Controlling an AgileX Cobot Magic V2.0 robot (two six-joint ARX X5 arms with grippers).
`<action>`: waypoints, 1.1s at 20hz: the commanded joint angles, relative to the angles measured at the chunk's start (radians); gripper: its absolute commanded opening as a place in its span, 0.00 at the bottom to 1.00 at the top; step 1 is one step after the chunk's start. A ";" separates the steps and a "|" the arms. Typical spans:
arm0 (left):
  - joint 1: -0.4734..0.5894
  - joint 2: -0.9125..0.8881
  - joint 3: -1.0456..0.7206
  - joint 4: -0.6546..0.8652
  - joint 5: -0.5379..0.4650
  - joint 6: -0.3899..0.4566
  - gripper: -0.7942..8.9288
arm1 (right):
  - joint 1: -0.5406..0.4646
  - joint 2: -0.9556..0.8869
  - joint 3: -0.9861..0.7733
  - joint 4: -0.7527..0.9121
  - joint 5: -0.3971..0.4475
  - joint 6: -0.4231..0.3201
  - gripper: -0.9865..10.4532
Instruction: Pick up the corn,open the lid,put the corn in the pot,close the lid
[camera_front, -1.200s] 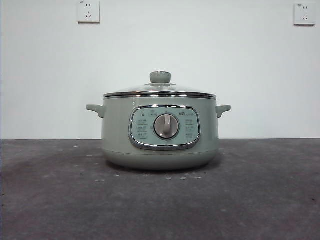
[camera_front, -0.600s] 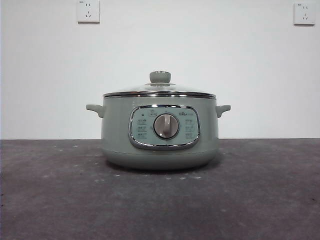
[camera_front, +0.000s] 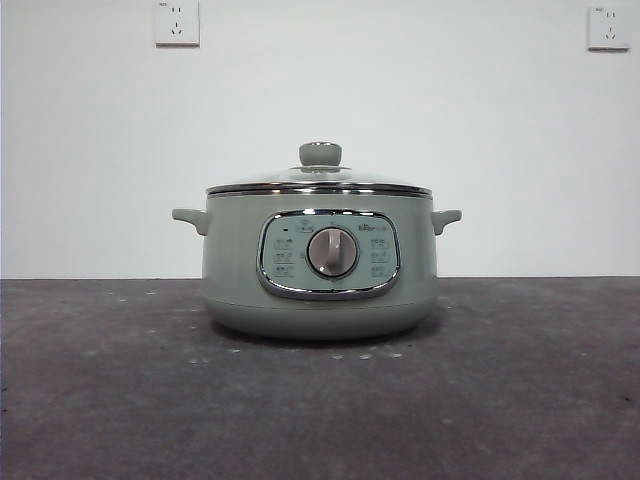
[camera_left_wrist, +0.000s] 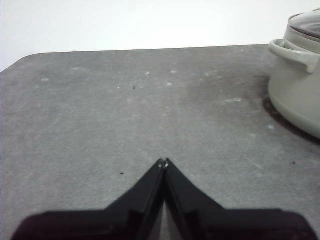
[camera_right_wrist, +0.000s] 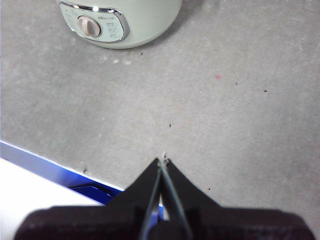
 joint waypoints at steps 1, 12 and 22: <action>0.003 0.003 -0.008 0.007 0.008 -0.014 0.08 | 0.001 0.001 -0.008 -0.025 0.001 0.008 0.09; 0.003 0.034 -0.008 0.007 0.008 -0.014 0.08 | 0.001 0.001 -0.008 -0.025 0.001 0.008 0.09; 0.003 0.049 -0.008 0.007 0.008 -0.014 0.08 | -0.314 -0.219 -0.256 0.616 0.015 -0.112 0.09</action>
